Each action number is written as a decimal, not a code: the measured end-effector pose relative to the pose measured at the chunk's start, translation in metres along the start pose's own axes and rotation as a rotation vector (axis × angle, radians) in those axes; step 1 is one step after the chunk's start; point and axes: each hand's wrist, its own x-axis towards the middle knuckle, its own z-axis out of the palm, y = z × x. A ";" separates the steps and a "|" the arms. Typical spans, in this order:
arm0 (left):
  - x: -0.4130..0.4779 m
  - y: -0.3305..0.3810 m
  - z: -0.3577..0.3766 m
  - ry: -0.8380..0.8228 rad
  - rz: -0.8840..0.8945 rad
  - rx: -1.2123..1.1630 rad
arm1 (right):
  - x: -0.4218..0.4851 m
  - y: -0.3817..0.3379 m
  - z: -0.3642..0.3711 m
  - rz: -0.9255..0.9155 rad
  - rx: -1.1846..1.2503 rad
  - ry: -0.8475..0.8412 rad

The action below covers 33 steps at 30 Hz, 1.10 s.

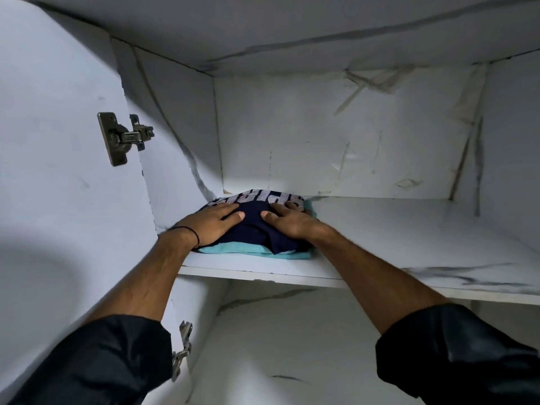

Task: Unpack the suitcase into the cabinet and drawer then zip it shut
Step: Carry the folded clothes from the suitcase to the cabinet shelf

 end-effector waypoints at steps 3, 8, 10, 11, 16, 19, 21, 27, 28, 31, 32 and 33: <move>-0.012 0.012 -0.005 0.004 -0.044 -0.009 | -0.012 0.001 -0.007 -0.013 0.056 -0.006; -0.055 0.028 -0.004 0.281 -0.080 -0.087 | -0.058 0.007 -0.015 -0.107 0.230 0.327; -0.079 0.043 0.003 0.465 0.000 -0.198 | -0.087 0.002 -0.014 -0.182 0.215 0.559; -0.093 0.051 0.009 0.550 0.019 -0.256 | -0.104 -0.002 -0.012 -0.248 0.253 0.619; -0.182 0.081 0.039 0.703 0.034 -0.532 | -0.190 -0.024 0.015 -0.472 0.493 0.569; -0.254 0.086 0.056 0.685 0.007 -0.689 | -0.246 -0.031 0.053 -0.491 0.679 0.344; -0.306 0.084 0.065 0.638 -0.023 -0.741 | -0.283 -0.034 0.079 -0.496 0.785 0.179; -0.488 0.046 0.074 0.633 -0.208 -0.775 | -0.408 -0.086 0.158 -0.516 1.045 -0.137; -0.529 0.032 0.074 0.652 -0.252 -0.748 | -0.432 -0.104 0.179 -0.509 1.069 -0.191; -0.654 0.003 0.073 0.711 -0.406 -0.729 | -0.500 -0.156 0.234 -0.570 1.082 -0.352; -0.730 -0.012 0.069 0.755 -0.503 -0.663 | -0.549 -0.195 0.268 -0.572 1.088 -0.474; -0.734 -0.017 0.069 0.751 -0.505 -0.667 | -0.550 -0.198 0.268 -0.551 1.129 -0.472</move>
